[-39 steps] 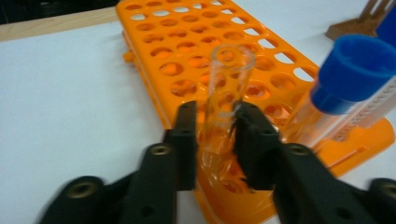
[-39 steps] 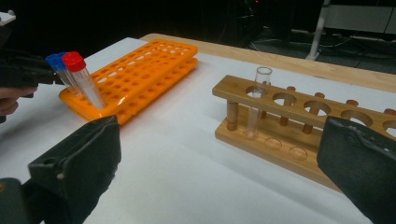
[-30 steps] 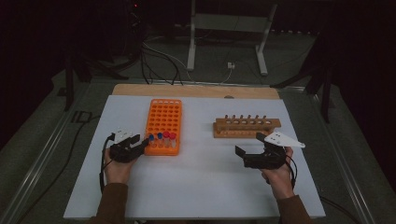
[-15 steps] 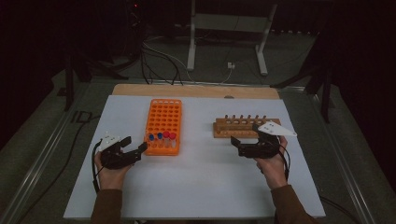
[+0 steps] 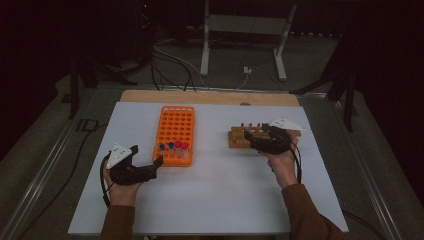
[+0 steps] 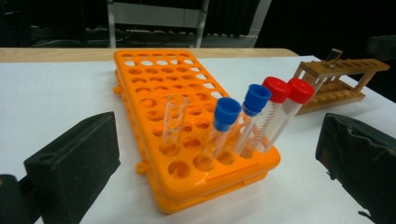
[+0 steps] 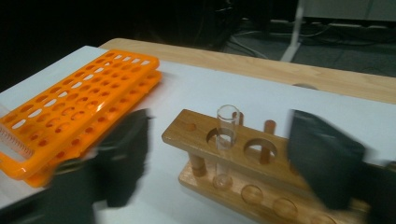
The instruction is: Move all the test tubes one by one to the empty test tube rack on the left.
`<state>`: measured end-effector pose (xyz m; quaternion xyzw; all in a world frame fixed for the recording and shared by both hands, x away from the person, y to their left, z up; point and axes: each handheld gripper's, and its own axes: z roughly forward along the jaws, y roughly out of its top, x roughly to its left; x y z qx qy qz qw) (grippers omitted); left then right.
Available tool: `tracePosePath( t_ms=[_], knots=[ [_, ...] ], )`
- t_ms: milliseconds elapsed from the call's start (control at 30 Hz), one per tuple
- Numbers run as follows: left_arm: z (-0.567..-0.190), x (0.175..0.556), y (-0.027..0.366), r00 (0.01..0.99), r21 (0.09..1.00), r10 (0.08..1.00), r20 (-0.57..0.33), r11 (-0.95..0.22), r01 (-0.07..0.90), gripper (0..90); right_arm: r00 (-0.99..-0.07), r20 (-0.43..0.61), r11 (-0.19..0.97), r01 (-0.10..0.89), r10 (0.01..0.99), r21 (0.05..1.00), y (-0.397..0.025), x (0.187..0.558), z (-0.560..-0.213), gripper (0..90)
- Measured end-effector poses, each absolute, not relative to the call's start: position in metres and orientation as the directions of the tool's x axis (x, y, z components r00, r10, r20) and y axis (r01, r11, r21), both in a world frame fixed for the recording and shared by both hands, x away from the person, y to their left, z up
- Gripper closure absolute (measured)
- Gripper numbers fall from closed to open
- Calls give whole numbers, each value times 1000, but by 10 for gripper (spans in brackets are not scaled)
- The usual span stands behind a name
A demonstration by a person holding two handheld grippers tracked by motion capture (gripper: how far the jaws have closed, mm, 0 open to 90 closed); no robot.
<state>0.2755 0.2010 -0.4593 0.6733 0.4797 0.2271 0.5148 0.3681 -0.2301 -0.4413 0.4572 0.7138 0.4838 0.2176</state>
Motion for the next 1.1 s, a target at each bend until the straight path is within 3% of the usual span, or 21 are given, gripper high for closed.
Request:
tracePosePath(
  t_ms=[100, 333, 500, 1100],
  knots=[
    [-460, 275, 198, 443, 911, 876, -190, -12, 413, 5, -491, 101, 145, 439, 865, 887, -226, 377, -447, 439],
    [-458, 274, 195, 454, 912, 866, -209, 4, 411, 5, -452, 72, 164, 462, 889, 872, -216, 394, -463, 603],
    [-457, 274, 194, 456, 910, 865, -211, 5, 413, 5, -477, 56, 186, 445, 877, 876, -209, 396, -467, 721],
    [-460, 276, 191, 458, 906, 863, -214, 0, 424, 5, -470, 24, 201, 422, 882, 884, -208, 392, -461, 762]
  ],
)
